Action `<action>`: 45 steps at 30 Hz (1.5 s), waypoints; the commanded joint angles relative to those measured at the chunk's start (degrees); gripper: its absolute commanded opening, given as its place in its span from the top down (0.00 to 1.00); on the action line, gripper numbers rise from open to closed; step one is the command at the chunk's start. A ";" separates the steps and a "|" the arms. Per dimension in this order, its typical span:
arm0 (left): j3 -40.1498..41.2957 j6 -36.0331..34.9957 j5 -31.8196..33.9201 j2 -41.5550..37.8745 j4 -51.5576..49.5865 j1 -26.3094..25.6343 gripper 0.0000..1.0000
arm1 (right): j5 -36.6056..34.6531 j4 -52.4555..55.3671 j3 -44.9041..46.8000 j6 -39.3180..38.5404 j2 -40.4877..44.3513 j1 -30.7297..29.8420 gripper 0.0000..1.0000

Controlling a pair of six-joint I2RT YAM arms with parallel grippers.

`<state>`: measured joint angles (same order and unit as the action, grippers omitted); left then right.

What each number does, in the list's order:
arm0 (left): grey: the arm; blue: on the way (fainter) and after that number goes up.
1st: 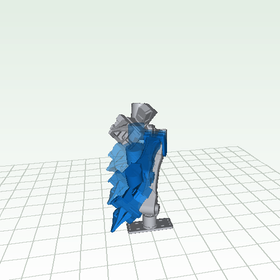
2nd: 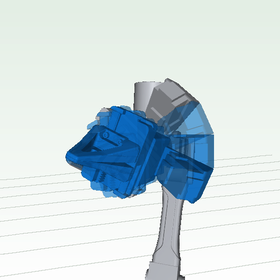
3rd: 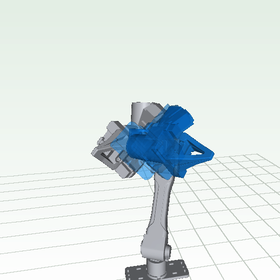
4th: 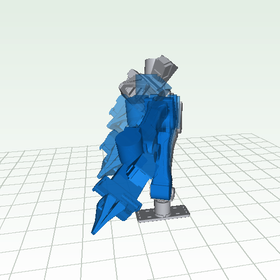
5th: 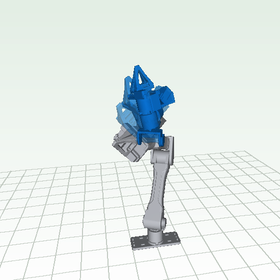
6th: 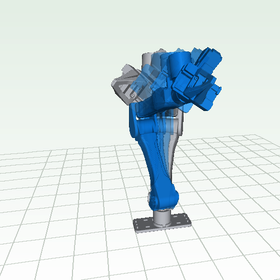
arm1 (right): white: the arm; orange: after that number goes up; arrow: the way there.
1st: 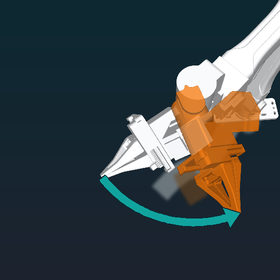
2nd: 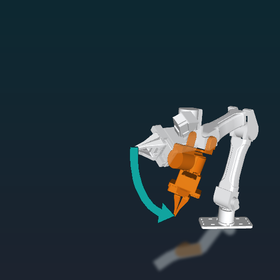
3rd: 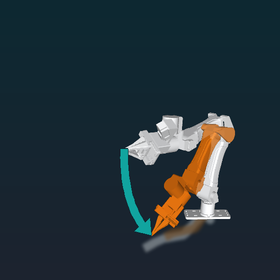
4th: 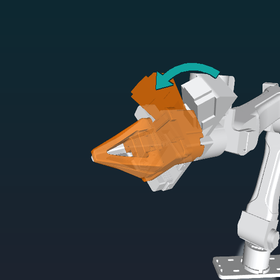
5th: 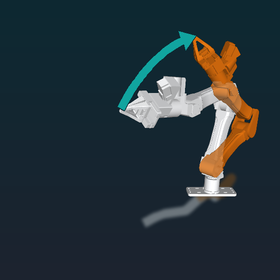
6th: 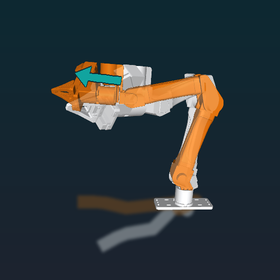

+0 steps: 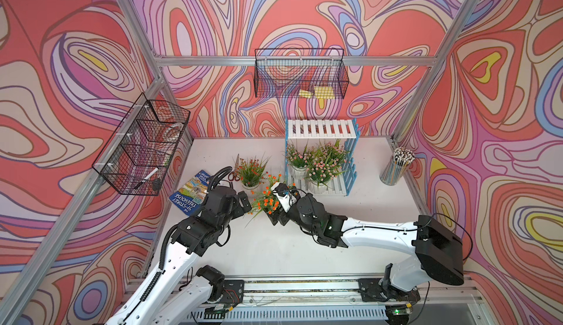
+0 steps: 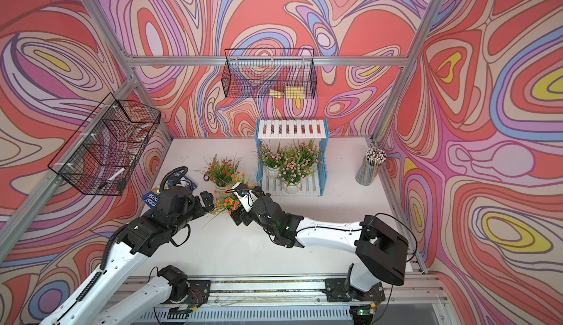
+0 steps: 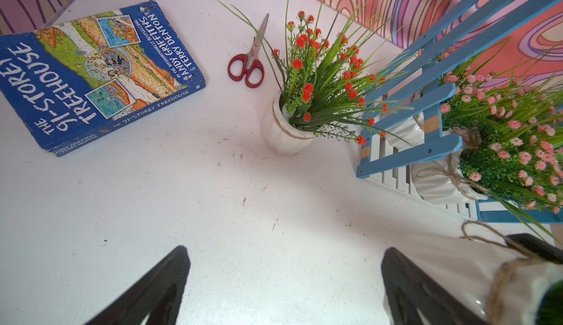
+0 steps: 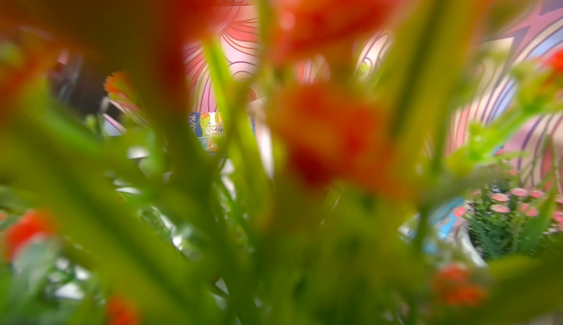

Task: Place the baby's breath potted plants on the rack by color
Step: Pick up the baby's breath potted plant from the center of the board, then place the baby's breath potted plant on the rack.

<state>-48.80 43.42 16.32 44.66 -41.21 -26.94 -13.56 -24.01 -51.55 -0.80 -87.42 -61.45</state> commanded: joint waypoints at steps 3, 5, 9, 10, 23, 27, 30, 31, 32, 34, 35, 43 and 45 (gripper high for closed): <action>-0.55 1.67 2.14 -0.76 0.87 0.26 0.00 | -0.39 -0.15 -3.64 0.37 4.74 2.55 0.22; -0.50 1.75 2.09 -0.81 0.96 0.26 0.00 | -0.47 1.48 -4.66 0.01 5.23 3.54 0.22; -0.31 1.60 1.79 -0.57 1.49 0.29 0.00 | 1.09 3.15 -6.41 0.36 6.15 6.63 0.22; -0.31 1.50 1.64 -0.49 1.65 0.30 0.00 | 1.61 3.80 -7.13 0.27 6.23 7.50 0.22; -0.50 0.97 0.93 0.60 2.80 0.27 0.00 | 7.38 14.02 -23.89 0.36 0.15 18.85 0.22; -0.23 0.97 0.58 0.77 3.02 0.27 0.00 | 9.27 16.91 -30.08 0.57 -3.16 23.16 0.21; -0.08 1.06 0.34 0.86 3.22 0.26 0.00 | 11.05 18.24 -34.01 0.78 -5.43 26.48 0.21; 0.02 1.09 0.25 0.86 3.32 0.26 0.00 | 11.41 18.75 -35.11 0.75 -6.09 27.32 0.21; 0.10 1.09 0.07 0.93 3.50 0.26 0.00 | 11.88 19.37 -36.58 0.72 -6.95 28.43 0.21; -0.01 1.14 -0.14 1.12 3.57 0.28 0.00 | 12.48 20.83 -39.42 0.37 -8.66 30.27 0.21; -0.04 1.07 -0.35 1.21 3.66 0.30 0.00 | 12.73 21.32 -40.56 0.12 -9.36 31.19 0.21; -0.14 0.99 -0.84 1.48 3.91 0.30 0.00 | 14.34 22.85 -44.42 0.22 -11.70 37.84 0.21; -0.09 0.97 -1.10 1.72 4.10 0.25 0.00 | 14.62 23.55 -45.24 0.01 -12.29 39.26 0.21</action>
<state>-48.80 43.75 15.42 46.04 -38.04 -26.94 -0.14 1.80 -93.45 -0.56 -99.57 -23.94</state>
